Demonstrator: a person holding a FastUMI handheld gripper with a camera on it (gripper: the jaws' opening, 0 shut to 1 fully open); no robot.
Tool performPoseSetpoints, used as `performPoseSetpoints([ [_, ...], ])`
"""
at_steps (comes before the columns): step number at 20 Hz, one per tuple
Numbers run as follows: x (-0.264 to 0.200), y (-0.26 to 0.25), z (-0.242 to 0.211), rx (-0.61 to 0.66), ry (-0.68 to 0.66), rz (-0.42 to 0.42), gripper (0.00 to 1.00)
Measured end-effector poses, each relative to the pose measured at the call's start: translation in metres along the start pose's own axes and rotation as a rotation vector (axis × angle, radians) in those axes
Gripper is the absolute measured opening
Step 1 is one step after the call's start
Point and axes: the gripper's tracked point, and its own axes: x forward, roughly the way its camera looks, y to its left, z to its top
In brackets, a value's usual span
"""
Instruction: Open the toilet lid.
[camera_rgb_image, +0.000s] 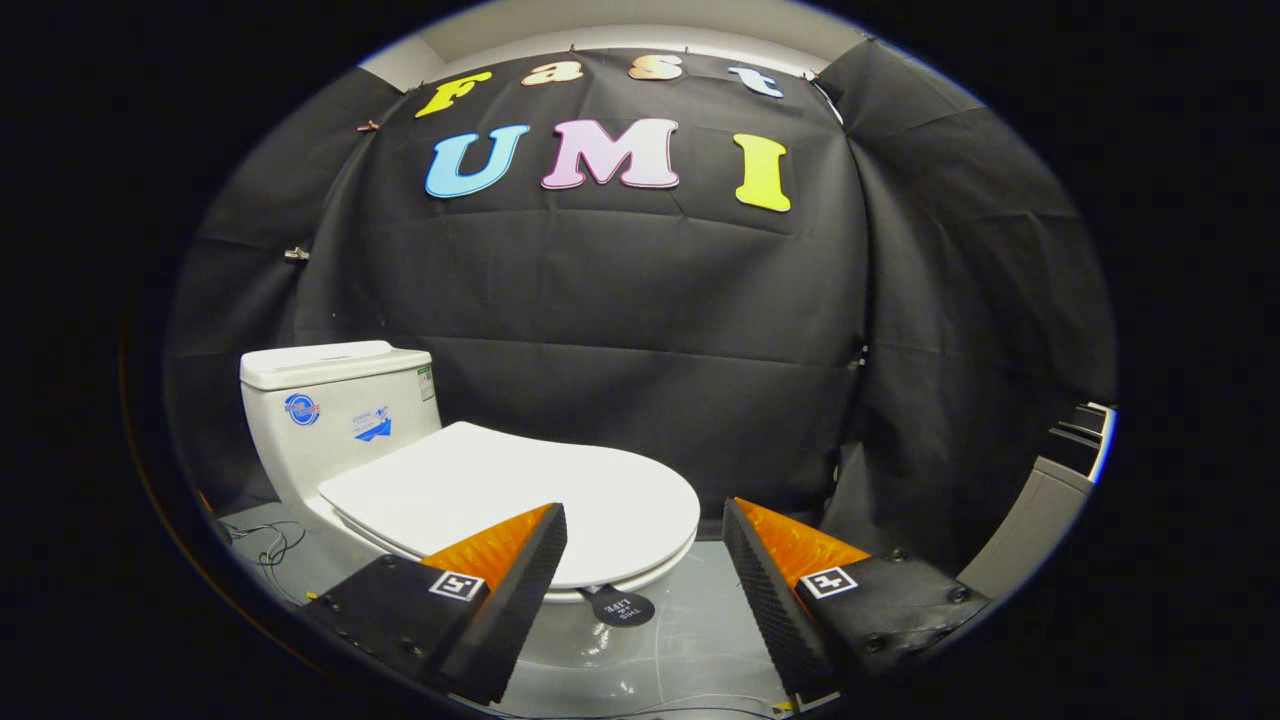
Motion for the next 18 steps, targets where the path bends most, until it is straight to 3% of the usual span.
performPoseSetpoints([
  [11, 0.003, -0.006, -0.012, 0.034, 0.039, -0.01, 0.99],
  [18, 0.007, -0.014, -0.038, 0.13, 0.122, -0.024, 0.99],
])
